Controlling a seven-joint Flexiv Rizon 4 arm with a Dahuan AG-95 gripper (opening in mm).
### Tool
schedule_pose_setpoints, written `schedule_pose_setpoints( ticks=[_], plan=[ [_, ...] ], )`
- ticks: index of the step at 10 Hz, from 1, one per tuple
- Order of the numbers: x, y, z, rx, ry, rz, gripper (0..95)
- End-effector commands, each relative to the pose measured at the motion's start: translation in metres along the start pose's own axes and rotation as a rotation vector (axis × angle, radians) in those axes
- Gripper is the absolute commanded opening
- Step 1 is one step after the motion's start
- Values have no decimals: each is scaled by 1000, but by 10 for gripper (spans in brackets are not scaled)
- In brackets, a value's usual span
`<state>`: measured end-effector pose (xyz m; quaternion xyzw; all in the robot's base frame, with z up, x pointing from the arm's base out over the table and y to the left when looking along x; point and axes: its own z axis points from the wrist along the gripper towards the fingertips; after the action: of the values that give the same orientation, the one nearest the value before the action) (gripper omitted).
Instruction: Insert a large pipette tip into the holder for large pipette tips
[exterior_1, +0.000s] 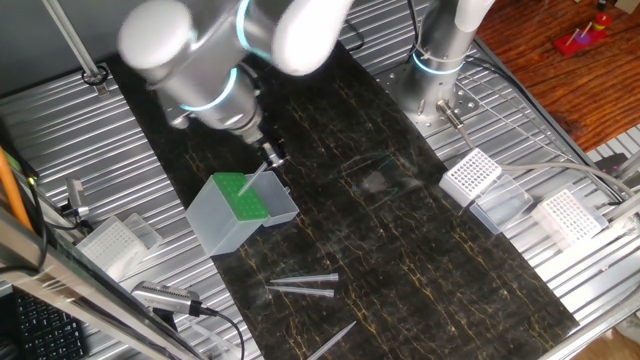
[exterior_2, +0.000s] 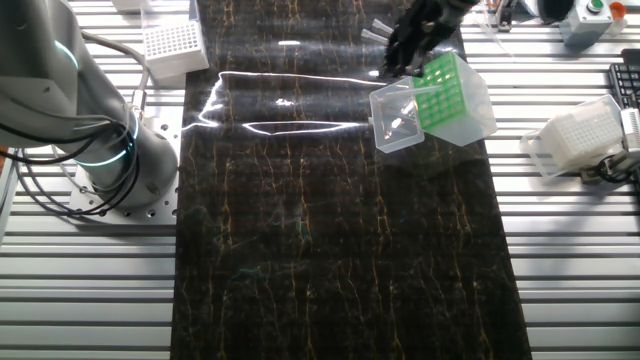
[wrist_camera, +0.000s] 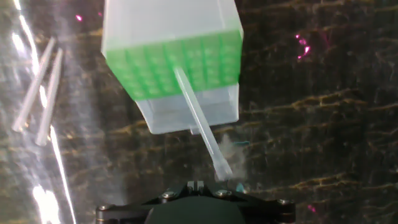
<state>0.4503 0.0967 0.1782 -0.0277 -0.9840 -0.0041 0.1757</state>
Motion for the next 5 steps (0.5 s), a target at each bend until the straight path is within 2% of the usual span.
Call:
schedule_pose_setpoints(
  ticks=[1,5],
  plan=[
    [4,-1,2,2,8,-7,0],
    [17,-5,8,11,5,-19,0]
  ],
)
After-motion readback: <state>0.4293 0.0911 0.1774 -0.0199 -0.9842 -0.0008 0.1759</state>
